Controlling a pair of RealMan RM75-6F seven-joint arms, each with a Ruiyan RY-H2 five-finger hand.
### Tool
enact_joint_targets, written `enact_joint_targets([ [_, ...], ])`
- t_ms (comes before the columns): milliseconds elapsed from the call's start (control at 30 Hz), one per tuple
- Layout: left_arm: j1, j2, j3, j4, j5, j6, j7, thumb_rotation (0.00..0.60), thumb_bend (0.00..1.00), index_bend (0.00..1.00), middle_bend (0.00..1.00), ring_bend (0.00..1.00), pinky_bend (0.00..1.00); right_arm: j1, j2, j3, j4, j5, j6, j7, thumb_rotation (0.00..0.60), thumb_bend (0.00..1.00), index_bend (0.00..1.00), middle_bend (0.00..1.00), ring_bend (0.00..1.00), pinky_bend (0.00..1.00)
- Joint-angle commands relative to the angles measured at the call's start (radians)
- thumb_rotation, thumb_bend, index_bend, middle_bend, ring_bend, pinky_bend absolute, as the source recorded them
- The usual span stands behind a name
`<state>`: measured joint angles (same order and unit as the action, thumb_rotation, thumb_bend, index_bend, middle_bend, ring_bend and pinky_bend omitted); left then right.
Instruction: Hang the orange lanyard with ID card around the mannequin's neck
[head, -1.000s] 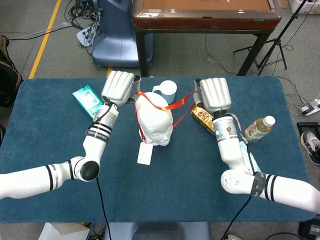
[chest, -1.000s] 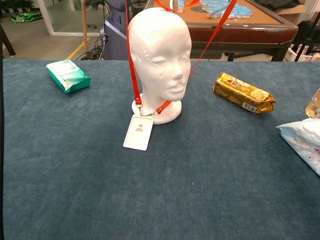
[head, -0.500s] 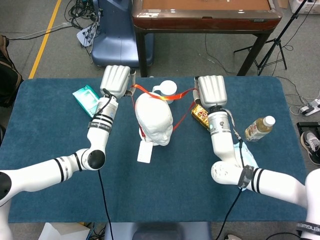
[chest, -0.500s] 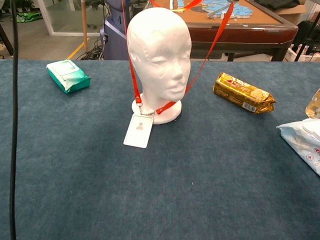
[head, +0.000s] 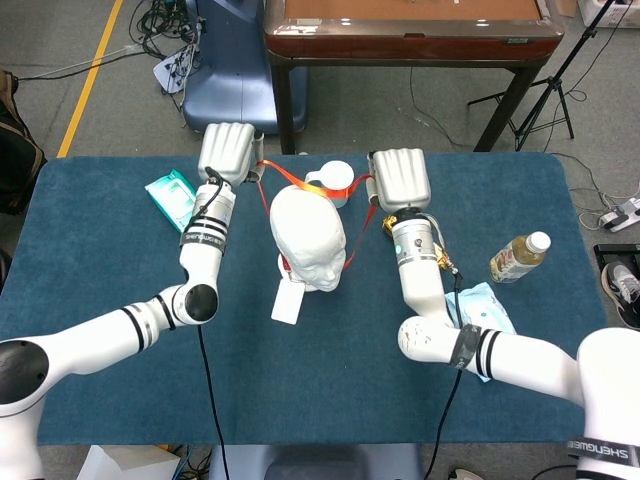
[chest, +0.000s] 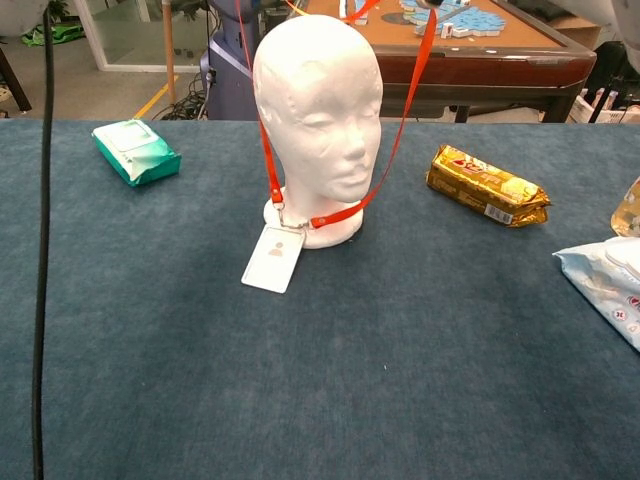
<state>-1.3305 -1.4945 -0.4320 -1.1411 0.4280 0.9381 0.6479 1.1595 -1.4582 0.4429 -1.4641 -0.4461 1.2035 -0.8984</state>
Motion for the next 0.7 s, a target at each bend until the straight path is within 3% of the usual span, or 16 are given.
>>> enact_joint_targets([
  [33, -0.006, -0.01, 0.001, 0.022, -0.004, -0.007, 0.01, 0.6, 0.34, 0.59, 0.98, 0.99, 0.97, 0.027, -0.019, 0.011, 0.021, 0.023, 0.009, -0.031, 0.6, 0.47, 0.66, 0.96, 1.0, 1.0],
  [133, -0.007, -0.016, -0.003, 0.033, -0.01, -0.013, 0.011, 0.6, 0.34, 0.57, 0.97, 0.99, 0.97, 0.047, -0.035, 0.017, 0.034, 0.045, 0.013, -0.057, 0.6, 0.47, 0.65, 0.96, 1.0, 1.0],
  [200, -0.006, -0.016, 0.0, 0.035, -0.016, -0.016, 0.021, 0.6, 0.31, 0.5, 0.95, 0.98, 0.97, 0.055, -0.041, 0.021, 0.038, 0.062, 0.013, -0.07, 0.6, 0.46, 0.6, 0.96, 1.0, 1.0],
  [267, -0.004, -0.013, 0.003, 0.032, -0.023, -0.018, 0.031, 0.6, 0.19, 0.35, 0.93, 0.97, 0.95, 0.061, -0.044, 0.025, 0.04, 0.071, 0.013, -0.075, 0.6, 0.4, 0.49, 0.96, 1.0, 1.0],
  [367, 0.002, -0.004, 0.003, 0.021, -0.031, -0.017, 0.04, 0.6, 0.06, 0.21, 0.92, 0.96, 0.95, 0.061, -0.042, 0.028, 0.033, 0.088, 0.009, -0.079, 0.6, 0.15, 0.21, 0.95, 1.0, 1.0],
  [433, 0.004, 0.002, 0.0, 0.013, -0.033, -0.015, 0.041, 0.6, 0.01, 0.12, 0.91, 0.96, 0.94, 0.06, -0.041, 0.028, 0.034, 0.09, 0.01, -0.075, 0.6, 0.03, 0.07, 0.95, 1.0, 1.0],
  [600, 0.009, 0.014, 0.0, -0.014, -0.04, -0.005, 0.053, 0.6, 0.0, 0.03, 0.88, 0.93, 0.92, 0.051, -0.029, 0.026, 0.018, 0.076, 0.007, -0.056, 0.6, 0.0, 0.0, 0.95, 1.0, 1.0],
  [700, 0.012, 0.021, -0.002, -0.026, -0.043, -0.004, 0.054, 0.6, 0.0, 0.0, 0.8, 0.83, 0.91, 0.046, -0.02, 0.026, 0.008, 0.064, 0.012, -0.045, 0.6, 0.0, 0.0, 0.95, 1.0, 1.0],
])
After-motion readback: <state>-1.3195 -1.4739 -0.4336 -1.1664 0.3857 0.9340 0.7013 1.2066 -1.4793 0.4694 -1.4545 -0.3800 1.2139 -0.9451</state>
